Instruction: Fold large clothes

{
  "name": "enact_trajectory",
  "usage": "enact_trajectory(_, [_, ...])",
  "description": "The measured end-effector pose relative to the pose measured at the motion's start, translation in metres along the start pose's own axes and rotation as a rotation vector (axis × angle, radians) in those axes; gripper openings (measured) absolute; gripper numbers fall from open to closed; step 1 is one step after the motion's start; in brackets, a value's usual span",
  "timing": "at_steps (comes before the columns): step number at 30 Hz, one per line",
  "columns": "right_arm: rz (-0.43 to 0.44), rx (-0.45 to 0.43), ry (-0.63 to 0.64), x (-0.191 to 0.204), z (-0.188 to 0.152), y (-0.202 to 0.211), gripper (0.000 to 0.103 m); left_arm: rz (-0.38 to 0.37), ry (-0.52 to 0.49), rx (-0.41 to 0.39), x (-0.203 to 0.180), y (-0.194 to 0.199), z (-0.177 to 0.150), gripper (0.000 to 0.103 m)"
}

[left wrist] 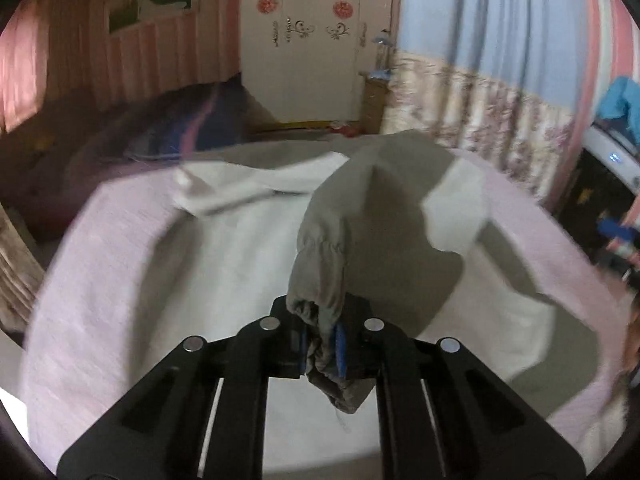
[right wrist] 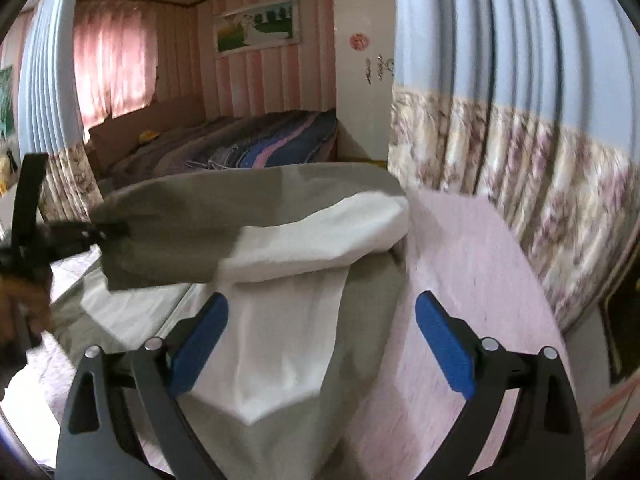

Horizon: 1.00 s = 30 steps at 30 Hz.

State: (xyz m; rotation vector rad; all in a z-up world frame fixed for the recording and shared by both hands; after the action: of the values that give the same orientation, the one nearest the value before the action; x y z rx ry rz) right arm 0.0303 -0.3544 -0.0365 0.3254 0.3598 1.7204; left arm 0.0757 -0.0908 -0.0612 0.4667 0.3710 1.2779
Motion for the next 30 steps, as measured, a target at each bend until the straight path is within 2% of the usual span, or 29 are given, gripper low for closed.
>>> enact_trajectory(4, [0.019,-0.042,0.022,-0.001,0.046,-0.04,0.095,0.061,-0.068,0.076,0.053,-0.046,0.008,0.009])
enact_trajectory(8, [-0.009,-0.016,0.002,-0.017,0.076,-0.104,0.095,0.115,-0.069,0.124,0.101,-0.096,0.024,0.009])
enact_trajectory(11, [-0.04,0.049,-0.023,-0.034,0.082,-0.161,0.095,0.159,-0.059,0.117,0.13,-0.12,0.049,0.01])
enact_trajectory(14, [-0.085,0.147,-0.018,-0.047,0.075,-0.216,0.095,0.21,-0.092,0.108,0.153,-0.142,0.075,0.01])
enact_trajectory(17, [-0.085,0.189,-0.024,-0.048,0.071,-0.248,0.095,0.244,-0.1,0.124,0.176,-0.167,0.096,0.011])
enact_trajectory(20, [-0.085,0.185,-0.027,-0.04,0.077,-0.266,0.095,0.259,-0.095,0.145,0.187,-0.196,0.111,0.015])
enact_trajectory(23, [-0.09,0.18,-0.012,-0.028,0.081,-0.283,0.095,0.279,-0.087,0.186,0.193,-0.229,0.11,0.024])
enact_trajectory(26, [-0.099,0.219,0.017,-0.019,0.074,-0.307,0.095,0.31,-0.058,0.254,0.199,-0.257,0.091,0.042])
enact_trajectory(30, [-0.152,0.298,0.035,-0.029,0.043,-0.332,0.095,0.36,-0.094,0.295,0.206,-0.271,0.064,0.073])
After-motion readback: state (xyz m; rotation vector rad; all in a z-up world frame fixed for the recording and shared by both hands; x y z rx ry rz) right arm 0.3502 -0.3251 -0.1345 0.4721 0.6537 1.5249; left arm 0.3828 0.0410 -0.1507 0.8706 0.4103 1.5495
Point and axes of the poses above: each gripper's, at about its wrist camera, not at the fingertips, and y roughly against the way its jaws point, x to its left, z to its top, the point moved 8 cm from there along -y, roughly the way its jaws point, and after that the axes turned 8 degrees about -x, right-handed, at the moved point
